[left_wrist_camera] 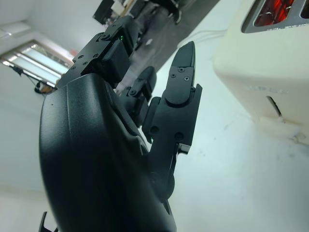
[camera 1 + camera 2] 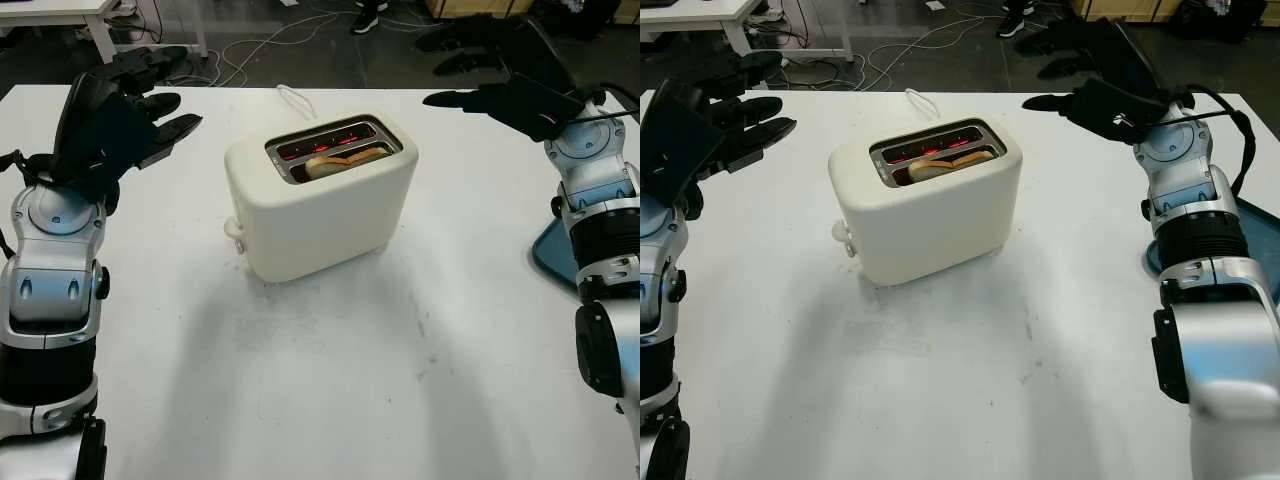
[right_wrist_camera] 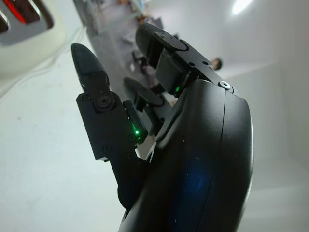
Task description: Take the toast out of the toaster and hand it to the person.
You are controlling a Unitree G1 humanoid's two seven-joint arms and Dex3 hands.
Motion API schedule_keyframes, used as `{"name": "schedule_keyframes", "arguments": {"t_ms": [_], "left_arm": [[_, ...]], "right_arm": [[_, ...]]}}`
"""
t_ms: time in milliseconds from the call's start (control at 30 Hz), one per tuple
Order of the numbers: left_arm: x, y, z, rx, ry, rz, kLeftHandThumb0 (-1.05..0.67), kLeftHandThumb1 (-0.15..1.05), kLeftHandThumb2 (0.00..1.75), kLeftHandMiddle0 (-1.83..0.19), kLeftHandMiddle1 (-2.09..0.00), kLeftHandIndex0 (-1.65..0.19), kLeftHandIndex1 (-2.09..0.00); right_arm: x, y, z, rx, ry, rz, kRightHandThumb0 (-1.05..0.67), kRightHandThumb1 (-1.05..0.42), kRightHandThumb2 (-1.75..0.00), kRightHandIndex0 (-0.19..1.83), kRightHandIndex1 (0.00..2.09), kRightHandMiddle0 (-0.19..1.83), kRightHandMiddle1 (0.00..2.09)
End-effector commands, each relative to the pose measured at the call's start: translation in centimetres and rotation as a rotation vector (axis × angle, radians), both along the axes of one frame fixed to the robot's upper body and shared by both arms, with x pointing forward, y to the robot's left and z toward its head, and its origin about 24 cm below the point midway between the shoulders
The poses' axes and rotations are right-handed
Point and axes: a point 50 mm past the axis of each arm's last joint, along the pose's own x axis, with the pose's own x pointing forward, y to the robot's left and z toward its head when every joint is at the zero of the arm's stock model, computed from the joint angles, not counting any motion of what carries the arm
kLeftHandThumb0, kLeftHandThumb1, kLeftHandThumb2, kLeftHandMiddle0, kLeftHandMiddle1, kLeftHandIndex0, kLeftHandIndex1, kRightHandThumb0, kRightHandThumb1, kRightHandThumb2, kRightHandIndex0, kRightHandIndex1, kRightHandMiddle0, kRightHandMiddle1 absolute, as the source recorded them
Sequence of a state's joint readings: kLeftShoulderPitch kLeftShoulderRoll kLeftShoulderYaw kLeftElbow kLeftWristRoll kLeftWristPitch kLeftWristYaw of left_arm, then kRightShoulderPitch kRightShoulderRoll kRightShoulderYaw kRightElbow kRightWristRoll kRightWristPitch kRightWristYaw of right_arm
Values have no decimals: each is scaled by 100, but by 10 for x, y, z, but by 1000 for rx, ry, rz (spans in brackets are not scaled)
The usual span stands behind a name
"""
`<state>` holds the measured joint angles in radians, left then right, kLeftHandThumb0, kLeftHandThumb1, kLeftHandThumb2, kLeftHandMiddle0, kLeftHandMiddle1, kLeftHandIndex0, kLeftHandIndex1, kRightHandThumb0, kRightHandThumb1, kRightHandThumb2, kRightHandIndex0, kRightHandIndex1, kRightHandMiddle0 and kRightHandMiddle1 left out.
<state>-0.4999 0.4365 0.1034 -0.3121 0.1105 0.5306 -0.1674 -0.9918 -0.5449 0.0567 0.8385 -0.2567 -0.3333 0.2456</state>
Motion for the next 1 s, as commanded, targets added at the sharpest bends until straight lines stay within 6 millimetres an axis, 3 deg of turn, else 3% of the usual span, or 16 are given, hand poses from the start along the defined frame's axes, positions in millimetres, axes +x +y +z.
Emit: {"name": "schedule_keyframes", "arguments": {"t_ms": [0,133,167,233,300,967], "left_arm": [[2,-4,6,-11,-16,-24,-28,91,5,-55,-20,-55,-2],[3,-8,4,-19,-20,-39,-26,90,5,-53,-27,-57,-3],[4,-9,4,-17,-26,-42,-25,90,6,-49,-37,-57,-4],[4,-9,3,-15,-32,-46,-26,87,11,-30,-78,-57,-7],[4,-9,2,-23,-33,-50,-27,85,14,-20,-95,-57,-8],[6,-8,2,-5,-44,-48,-30,81,21,-15,-107,-55,-12]], "right_arm": [[0,-5,-6,-15,25,-24,-29,-82,0,74,23,74,4],[-2,-5,-6,-4,27,-20,-26,-82,0,74,19,72,2],[-2,-5,-6,2,30,-18,-26,-83,0,73,18,71,2],[-3,-5,-5,3,37,-21,-26,-83,0,73,16,71,1],[-4,-3,-6,-2,39,-20,-26,-83,0,74,15,70,1],[-14,3,4,30,14,6,-22,-82,0,76,8,71,1]]}}
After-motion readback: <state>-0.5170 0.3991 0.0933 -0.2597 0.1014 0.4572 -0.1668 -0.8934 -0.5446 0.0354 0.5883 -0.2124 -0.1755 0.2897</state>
